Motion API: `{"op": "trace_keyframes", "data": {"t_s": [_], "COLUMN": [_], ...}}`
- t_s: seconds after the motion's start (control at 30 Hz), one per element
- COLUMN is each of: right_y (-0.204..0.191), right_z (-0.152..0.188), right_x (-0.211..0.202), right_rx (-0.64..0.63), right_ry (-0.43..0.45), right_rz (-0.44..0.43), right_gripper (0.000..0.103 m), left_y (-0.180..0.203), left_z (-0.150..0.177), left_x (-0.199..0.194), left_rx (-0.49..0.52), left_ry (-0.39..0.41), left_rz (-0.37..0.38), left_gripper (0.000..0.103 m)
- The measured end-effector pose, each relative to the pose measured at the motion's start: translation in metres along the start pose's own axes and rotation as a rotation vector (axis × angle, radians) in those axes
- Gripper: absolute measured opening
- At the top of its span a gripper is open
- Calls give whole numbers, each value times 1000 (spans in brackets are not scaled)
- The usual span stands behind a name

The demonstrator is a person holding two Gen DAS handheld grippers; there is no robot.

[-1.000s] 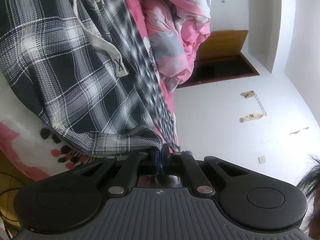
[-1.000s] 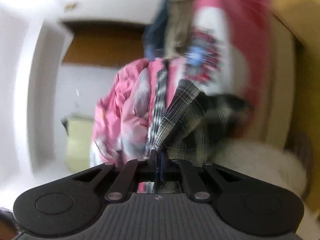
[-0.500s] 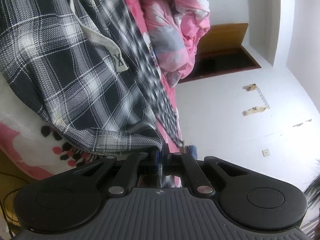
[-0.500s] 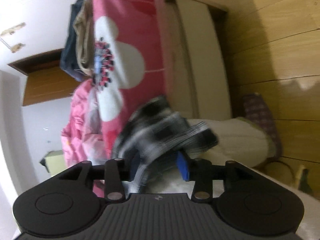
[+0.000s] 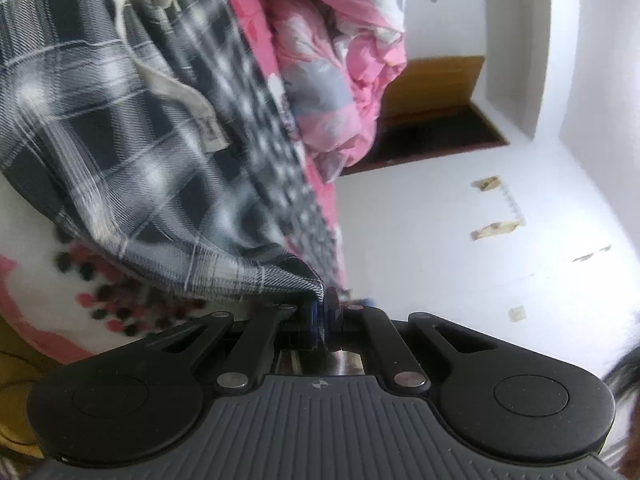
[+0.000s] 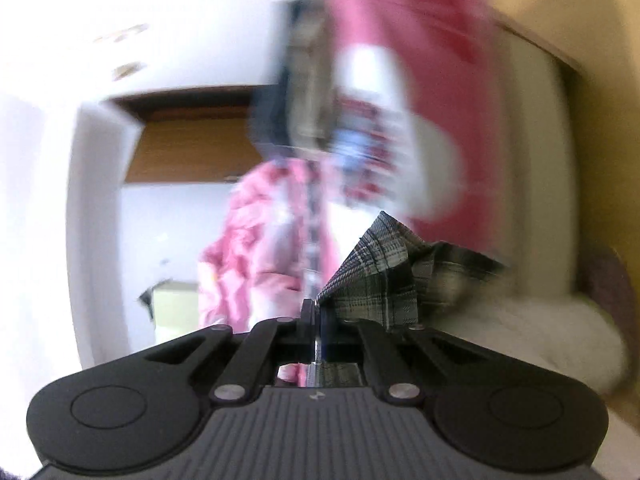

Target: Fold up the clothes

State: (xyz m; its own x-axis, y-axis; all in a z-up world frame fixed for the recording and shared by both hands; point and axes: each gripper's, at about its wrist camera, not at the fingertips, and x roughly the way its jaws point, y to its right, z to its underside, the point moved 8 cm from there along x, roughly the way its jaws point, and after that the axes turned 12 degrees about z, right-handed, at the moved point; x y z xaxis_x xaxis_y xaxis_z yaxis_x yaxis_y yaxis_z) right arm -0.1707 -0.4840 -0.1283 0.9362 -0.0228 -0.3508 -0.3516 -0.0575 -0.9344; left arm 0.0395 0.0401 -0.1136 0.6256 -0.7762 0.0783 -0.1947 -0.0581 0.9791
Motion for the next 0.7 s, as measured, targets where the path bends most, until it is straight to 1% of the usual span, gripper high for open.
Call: {"op": "trace_keyframes", "data": {"t_s": [0.07,0.13,0.2,0.23,0.27,0.33,0.37,0.43,0.5,0.53,0.57,0.63,0.7], "right_y": [-38,-78,-126,-155,-189,-256,-283,-321,-327,-321,-306,-265,-206], "right_z": [-13,-22,-28,-30,-30,-26,-23,-19,-21,-24,-27,-38,-51], "right_x": [22,67,119,142,157,171,170,162,153,149,146,143,142], "right_rx": [-70,-113,-154,-180,-214,-294,-335,-396,-423,-431,-427,-403,-360], "right_ry": [-11,-59,-113,-132,-140,-139,-129,-109,-88,-73,-61,-45,-25], "right_rz": [-21,-25,-46,-72,-119,-226,-276,-357,-385,-382,-364,-306,-202], "right_gripper": [2,2,2,2,2,1,1,1,1,1,1,1,1], "left_y": [5,9,14,18,25,39,46,54,62,65,62,48,34], "left_z": [-6,-20,-39,-47,-56,-67,-69,-64,-59,-56,-51,-37,-23], "left_x": [7,18,29,32,35,37,38,40,41,42,43,46,46], "left_rx": [-22,-48,-84,-83,-70,-36,-18,8,34,47,55,40,33], "left_ry": [16,52,105,131,157,192,200,185,170,161,144,102,61], "left_rz": [27,41,61,73,82,111,125,138,151,153,139,103,57], "left_gripper": [0,0,0,0,0,0,0,0,0,0,0,0,0]}}
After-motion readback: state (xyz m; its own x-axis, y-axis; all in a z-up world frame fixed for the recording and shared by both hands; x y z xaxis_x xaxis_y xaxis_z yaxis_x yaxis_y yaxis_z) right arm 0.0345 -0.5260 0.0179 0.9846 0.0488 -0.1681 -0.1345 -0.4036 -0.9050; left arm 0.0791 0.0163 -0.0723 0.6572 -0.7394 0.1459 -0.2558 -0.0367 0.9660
